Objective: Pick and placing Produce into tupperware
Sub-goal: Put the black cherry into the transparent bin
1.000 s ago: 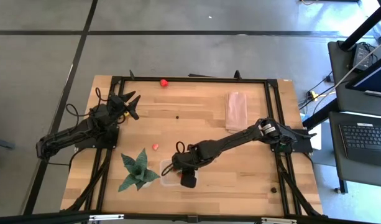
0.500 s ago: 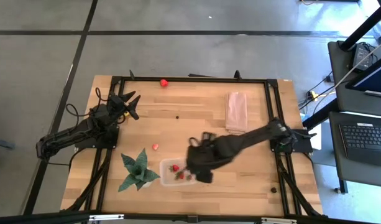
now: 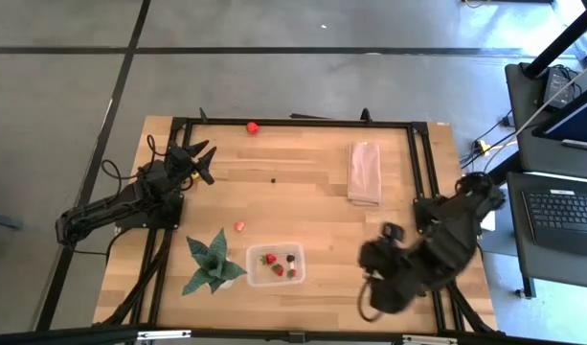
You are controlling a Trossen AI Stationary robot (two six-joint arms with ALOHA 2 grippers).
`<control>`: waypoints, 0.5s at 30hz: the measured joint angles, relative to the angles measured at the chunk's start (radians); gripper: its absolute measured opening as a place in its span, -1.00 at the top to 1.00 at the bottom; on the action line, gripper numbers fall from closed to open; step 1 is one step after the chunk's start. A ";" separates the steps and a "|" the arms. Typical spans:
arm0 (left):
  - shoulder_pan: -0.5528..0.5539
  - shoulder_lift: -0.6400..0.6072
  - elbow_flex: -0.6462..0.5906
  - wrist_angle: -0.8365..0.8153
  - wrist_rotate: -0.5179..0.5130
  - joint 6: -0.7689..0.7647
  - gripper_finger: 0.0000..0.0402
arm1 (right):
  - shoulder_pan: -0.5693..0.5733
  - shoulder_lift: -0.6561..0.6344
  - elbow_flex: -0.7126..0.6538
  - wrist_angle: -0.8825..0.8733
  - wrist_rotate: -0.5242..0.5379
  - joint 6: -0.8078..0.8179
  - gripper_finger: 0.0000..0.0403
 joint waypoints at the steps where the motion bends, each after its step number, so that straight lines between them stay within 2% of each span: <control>1: 0.000 0.000 0.000 0.000 0.000 0.000 0.22 | 0.022 -0.016 -0.046 0.001 -0.038 0.071 -0.25; 5: 0.000 0.000 0.000 0.000 0.000 0.000 0.22 | 0.110 -0.066 -0.254 -0.002 -0.182 0.288 -0.25; 9: 0.000 0.000 0.000 0.000 0.000 0.000 0.22 | 0.196 -0.097 -0.445 0.024 -0.230 0.451 -0.25; 13: 0.000 0.000 0.000 0.000 0.000 0.000 0.22 | 0.259 -0.114 -0.595 0.154 -0.333 0.478 -0.25; 15: 0.000 0.000 0.000 0.000 0.000 0.000 0.22 | 0.288 -0.114 -0.660 0.235 -0.348 0.476 -0.25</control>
